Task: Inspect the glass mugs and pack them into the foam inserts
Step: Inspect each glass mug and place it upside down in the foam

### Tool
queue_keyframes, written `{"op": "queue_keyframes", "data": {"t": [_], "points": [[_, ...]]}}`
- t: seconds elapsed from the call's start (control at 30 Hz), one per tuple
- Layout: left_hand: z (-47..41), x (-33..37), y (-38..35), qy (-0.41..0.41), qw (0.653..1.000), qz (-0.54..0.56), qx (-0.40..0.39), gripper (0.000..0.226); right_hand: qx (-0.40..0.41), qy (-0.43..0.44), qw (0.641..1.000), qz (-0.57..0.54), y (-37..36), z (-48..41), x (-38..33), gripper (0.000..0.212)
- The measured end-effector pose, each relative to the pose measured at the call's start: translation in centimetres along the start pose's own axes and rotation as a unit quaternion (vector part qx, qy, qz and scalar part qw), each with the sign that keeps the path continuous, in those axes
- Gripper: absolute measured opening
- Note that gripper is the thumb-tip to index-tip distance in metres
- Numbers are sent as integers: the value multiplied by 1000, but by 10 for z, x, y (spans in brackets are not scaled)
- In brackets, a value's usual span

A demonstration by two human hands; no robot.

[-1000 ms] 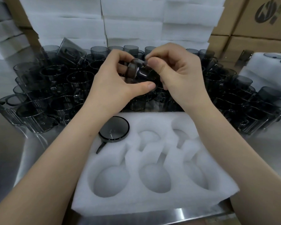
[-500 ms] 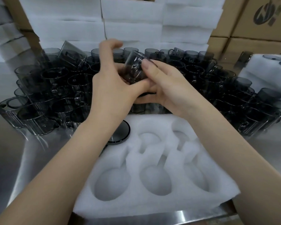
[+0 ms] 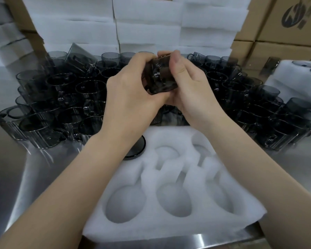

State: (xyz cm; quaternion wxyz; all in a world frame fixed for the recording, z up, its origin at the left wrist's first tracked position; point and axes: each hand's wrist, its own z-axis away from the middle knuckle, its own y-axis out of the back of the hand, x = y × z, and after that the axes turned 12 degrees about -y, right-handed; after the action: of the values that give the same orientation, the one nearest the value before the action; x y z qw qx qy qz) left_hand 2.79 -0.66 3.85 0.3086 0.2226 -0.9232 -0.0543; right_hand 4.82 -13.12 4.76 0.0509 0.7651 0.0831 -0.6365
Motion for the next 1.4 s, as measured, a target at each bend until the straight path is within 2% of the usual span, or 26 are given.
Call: {"op": "queue_keyframes", "data": {"t": [0.17,0.3,0.47,0.53,0.6,0.7,0.77,0.93,1.0,1.1,1.17,1.2,1.27,1.33,1.4], "points": [[1,1,-1,9,1000,22,4,52,-10,-50,992,-118,0,-3,-3,39],[1,-3,2,2,998,61,-10,56,-49,-118,973,-192,8,-8,-5,43],[-2,-10,2,24,995,77,-51,59,-210,-193,931,-229,15,-9,-2,63],[-2,-10,2,24,998,39,-49,72,-197,-170,946,-195,16,-9,0,59],[-1,-8,2,-17,997,-36,-60,87,-141,-123,973,-137,11,-7,1,49],[0,-3,0,-70,990,-98,-72,74,-66,-66,993,-70,6,-6,5,38],[0,-2,1,-84,990,-89,-68,61,-45,-71,994,-76,7,-6,4,38],[4,-4,4,-124,986,-54,-98,67,-34,-136,981,-133,14,-7,-3,37],[5,-4,5,-128,986,-15,-108,70,-73,-178,971,-143,18,-9,-2,42],[4,-2,7,-109,988,35,-105,76,-209,-250,924,-198,20,-9,-2,58],[2,-1,9,-85,989,54,-105,78,-270,-251,900,-234,22,-8,-3,58],[1,-1,10,-78,990,51,-108,79,-277,-243,899,-236,22,-8,-3,58],[-2,-2,12,-72,989,23,-128,83,-247,-211,918,-229,21,-9,-1,54],[-3,-1,12,-72,986,1,-153,89,-181,-166,945,-215,20,-10,1,41],[-2,1,10,-67,987,-10,-144,89,-123,-127,966,-190,18,-9,3,37]]}}
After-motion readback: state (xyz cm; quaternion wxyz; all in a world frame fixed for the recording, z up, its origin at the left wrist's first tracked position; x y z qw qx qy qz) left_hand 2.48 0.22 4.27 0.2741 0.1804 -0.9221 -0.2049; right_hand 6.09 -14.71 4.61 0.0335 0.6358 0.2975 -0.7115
